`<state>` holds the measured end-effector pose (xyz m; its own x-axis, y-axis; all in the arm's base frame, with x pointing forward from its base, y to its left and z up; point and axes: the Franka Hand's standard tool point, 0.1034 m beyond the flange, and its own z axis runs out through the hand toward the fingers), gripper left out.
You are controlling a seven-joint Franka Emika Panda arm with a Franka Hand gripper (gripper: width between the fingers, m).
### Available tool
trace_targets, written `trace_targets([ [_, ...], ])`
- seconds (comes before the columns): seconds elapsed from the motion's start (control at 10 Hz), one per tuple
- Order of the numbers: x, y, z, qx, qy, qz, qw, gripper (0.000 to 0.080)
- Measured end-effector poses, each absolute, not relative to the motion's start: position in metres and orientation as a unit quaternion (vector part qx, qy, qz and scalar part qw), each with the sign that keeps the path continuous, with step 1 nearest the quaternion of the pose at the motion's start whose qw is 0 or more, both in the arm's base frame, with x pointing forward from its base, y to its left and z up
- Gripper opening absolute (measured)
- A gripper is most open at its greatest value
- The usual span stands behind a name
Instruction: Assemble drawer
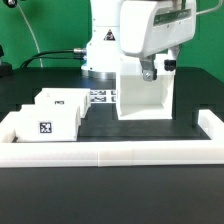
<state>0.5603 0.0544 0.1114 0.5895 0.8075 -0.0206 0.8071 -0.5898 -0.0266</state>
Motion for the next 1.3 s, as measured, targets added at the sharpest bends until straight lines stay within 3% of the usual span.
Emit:
trace_targets([
  [0.5,0.556,0.054,0.113,-0.898,-0.44,0.01,0.005,0.065],
  [0.9,0.503,0.066,0.133,-0.951,-0.309,0.01,-0.004,0.065],
  [1.1,0.494,0.071,0.145,-0.957,-0.289,0.01,-0.008,0.065],
  [1.3,0.494,0.07,0.141,-0.957,-0.289,0.012,-0.007,0.065],
])
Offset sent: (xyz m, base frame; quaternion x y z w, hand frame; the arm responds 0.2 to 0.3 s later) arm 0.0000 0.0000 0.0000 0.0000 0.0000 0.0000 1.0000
